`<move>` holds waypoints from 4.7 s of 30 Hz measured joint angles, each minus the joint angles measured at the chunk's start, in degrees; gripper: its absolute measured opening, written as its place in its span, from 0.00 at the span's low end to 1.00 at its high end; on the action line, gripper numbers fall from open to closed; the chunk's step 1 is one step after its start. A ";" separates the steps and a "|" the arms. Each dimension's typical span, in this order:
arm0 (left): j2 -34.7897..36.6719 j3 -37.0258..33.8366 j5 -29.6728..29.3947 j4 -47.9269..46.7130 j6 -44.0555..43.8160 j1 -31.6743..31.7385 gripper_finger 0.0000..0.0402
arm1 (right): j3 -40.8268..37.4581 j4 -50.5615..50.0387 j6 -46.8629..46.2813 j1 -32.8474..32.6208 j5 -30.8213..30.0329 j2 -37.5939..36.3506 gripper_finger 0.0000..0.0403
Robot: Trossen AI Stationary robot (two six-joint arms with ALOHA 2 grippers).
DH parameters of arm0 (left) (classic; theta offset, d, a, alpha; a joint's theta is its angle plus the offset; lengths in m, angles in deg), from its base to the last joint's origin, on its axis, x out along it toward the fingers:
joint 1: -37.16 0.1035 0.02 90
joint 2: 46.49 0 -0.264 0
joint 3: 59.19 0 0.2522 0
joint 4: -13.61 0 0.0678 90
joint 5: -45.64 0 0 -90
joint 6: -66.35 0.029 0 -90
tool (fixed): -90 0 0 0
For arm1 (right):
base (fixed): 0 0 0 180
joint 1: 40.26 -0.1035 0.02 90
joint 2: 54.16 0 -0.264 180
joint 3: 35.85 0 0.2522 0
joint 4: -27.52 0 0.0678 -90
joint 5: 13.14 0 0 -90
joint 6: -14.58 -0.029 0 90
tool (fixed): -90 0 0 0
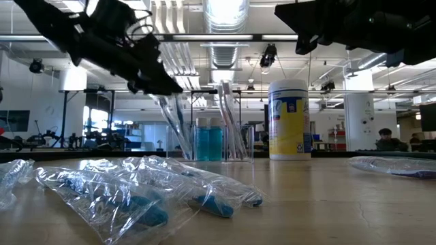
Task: Pick & Place toothbrushing station
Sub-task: Put the blue toothbrush into the transparent organizer
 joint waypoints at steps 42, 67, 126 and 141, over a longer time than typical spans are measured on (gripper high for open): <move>61.63 -11.37 35.64 -28.91 2.12 -1.66 0.36 | 0.00 -2.15 -6.45 -0.02 0.01 0.00 0.02; 66.88 -24.07 32.97 -25.72 6.66 -1.62 0.04 | 65.21 -104.47 -32.45 -13.92 -6.01 16.92 0.30; 66.33 -24.23 32.19 -27.77 2.60 -1.66 0.08 | 92.97 -118.17 -63.40 -20.26 -22.78 57.07 0.48; 66.33 -24.22 32.28 -28.13 1.41 -1.64 0.08 | 89.51 -121.75 -60.38 -18.47 -21.95 57.07 0.43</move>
